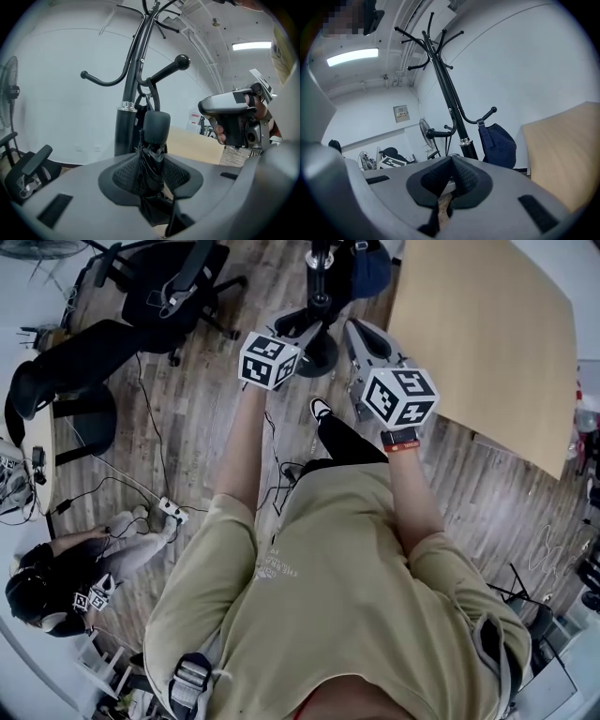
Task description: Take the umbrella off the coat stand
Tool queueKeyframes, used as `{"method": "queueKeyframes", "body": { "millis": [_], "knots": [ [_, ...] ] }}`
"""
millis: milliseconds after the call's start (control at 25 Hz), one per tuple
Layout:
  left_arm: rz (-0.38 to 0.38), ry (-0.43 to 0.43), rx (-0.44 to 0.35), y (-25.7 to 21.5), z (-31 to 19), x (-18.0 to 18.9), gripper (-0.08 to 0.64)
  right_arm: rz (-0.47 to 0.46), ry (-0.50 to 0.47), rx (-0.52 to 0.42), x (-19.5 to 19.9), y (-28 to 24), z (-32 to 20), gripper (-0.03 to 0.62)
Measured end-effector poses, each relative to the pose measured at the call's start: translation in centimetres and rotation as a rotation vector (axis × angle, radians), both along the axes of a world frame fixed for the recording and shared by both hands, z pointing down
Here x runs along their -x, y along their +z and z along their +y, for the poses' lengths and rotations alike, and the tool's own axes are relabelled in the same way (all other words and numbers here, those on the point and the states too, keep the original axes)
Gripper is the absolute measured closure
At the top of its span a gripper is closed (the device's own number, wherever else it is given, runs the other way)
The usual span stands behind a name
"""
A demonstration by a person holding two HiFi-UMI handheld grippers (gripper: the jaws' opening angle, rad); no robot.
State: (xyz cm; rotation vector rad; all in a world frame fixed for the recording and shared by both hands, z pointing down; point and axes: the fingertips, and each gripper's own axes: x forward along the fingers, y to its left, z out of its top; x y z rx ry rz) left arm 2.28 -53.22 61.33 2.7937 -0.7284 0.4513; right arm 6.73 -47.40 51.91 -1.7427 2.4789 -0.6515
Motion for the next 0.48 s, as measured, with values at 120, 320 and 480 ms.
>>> {"method": "queueKeyframes", "body": {
  "millis": [120, 320, 480],
  "knots": [
    [-0.007, -0.011, 0.011, -0.2, 0.4, 0.4, 0.408, -0.005, 0.002, -0.004, 0.1, -0.1, -0.1, 0.577],
    [0.012, -0.026, 0.025, -1.2, 1.2, 0.9, 0.41, -0.022, 0.007, 0.0, 0.0, 0.1, 0.0, 0.577],
    [0.022, -0.025, 0.022, -2.8, 2.2, 0.7, 0.411, -0.033, 0.013, -0.005, -0.1, -0.4, 0.3, 0.577]
  ]
}}
